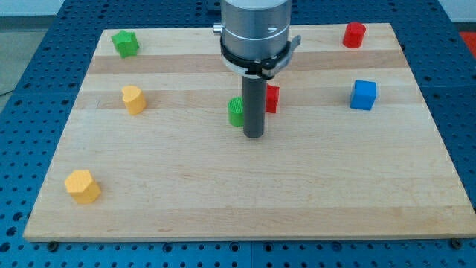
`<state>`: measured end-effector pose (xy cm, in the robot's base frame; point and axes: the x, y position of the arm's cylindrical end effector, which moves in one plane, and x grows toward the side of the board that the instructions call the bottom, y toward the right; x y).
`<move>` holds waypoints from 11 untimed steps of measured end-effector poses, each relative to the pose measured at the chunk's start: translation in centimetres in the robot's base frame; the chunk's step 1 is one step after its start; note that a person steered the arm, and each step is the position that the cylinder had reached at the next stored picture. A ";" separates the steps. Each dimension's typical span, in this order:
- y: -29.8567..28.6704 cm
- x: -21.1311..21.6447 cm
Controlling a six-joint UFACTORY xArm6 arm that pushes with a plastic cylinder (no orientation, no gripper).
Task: Push the yellow hexagon slightly right a bit
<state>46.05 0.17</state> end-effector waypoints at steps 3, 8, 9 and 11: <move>-0.6 -1.7; -29.6 9.1; -23.4 13.9; -17.3 6.9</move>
<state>52.95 -17.16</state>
